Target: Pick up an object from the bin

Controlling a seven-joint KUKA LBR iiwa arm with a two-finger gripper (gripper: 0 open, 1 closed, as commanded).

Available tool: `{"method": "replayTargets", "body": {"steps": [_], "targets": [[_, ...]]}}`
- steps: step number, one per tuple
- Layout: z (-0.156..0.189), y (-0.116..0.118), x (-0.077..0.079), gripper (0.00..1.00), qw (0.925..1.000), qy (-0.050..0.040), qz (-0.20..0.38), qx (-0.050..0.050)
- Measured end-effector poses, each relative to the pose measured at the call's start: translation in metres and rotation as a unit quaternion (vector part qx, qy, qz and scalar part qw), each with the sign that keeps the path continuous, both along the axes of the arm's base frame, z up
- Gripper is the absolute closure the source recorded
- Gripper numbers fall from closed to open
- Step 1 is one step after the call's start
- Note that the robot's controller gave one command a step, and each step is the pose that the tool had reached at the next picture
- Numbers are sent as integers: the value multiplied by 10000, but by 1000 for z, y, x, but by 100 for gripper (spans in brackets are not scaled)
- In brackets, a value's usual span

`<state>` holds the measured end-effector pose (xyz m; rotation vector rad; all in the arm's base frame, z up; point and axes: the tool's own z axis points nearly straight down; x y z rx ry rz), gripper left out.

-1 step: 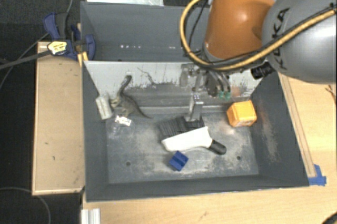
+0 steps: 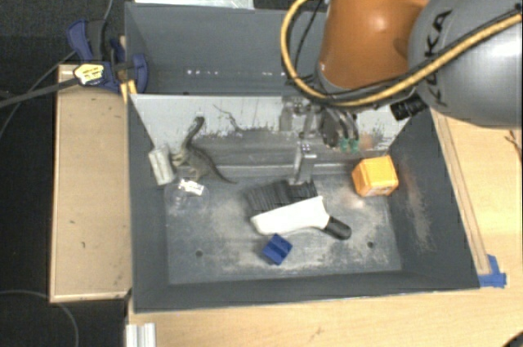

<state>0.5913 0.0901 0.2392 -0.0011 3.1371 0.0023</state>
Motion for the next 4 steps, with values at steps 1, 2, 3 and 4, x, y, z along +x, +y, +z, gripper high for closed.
{"method": "replayTargets", "body": {"steps": [1,2,3,4], "targets": [[-109,-17,-13,0,9978,7,656,-3],[-100,-18,-15,0,9998,-4,194,4],[-155,-63,-30,0,9874,-6,1582,-5],[-166,-58,-33,100,9846,-8,1748,-6]]}}
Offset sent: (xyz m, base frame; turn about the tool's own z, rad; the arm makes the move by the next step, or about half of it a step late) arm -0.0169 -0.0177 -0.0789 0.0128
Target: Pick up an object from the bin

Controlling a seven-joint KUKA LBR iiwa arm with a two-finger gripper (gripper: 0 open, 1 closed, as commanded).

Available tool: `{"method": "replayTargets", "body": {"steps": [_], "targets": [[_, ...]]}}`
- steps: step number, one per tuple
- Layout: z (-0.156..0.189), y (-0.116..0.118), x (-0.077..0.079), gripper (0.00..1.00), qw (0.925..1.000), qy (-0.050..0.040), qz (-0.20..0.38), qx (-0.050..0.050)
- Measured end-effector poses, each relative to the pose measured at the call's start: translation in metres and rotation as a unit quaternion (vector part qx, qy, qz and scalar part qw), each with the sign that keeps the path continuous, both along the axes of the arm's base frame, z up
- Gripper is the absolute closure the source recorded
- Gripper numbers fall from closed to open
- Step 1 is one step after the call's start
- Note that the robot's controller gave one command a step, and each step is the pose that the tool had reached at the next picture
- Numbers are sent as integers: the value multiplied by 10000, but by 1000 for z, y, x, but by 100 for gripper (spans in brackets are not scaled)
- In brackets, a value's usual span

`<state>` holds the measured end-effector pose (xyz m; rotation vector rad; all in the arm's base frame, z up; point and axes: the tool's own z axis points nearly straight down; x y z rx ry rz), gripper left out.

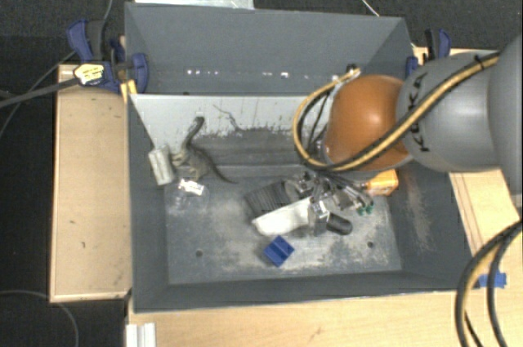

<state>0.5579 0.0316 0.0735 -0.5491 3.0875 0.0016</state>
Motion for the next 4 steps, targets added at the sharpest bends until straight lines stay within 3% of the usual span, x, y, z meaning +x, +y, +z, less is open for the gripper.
{"method": "replayTargets", "body": {"steps": [4], "targets": [[0,0,0,100,10000,4,-56,3]]}}
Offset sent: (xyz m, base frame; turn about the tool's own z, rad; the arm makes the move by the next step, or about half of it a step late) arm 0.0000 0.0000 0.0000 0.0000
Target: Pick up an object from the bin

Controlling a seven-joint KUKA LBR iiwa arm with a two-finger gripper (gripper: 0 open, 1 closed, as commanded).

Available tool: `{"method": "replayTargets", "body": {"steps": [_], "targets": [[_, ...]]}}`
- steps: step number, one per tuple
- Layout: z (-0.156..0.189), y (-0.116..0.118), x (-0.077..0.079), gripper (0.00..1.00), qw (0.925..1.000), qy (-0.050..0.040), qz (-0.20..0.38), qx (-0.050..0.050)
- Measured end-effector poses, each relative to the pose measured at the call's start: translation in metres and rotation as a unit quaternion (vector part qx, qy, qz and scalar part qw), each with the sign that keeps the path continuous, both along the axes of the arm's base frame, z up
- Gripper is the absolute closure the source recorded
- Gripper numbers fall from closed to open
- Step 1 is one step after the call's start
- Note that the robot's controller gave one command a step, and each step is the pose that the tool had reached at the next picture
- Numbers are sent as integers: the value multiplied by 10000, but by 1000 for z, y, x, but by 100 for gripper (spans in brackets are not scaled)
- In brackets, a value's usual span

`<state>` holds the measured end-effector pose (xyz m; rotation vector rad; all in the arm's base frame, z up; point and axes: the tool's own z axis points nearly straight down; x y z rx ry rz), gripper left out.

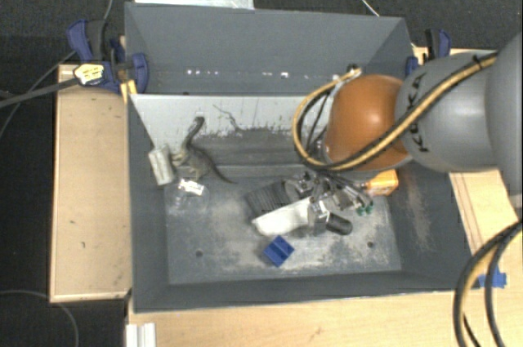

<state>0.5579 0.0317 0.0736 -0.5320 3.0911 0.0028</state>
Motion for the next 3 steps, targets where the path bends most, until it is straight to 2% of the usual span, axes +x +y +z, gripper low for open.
{"method": "replayTargets", "body": {"steps": [1,2,3], "targets": [[39,6,6,100,10000,-26,33,5],[123,27,13,100,9998,-50,167,7],[133,30,15,100,9999,-44,161,10]]}}
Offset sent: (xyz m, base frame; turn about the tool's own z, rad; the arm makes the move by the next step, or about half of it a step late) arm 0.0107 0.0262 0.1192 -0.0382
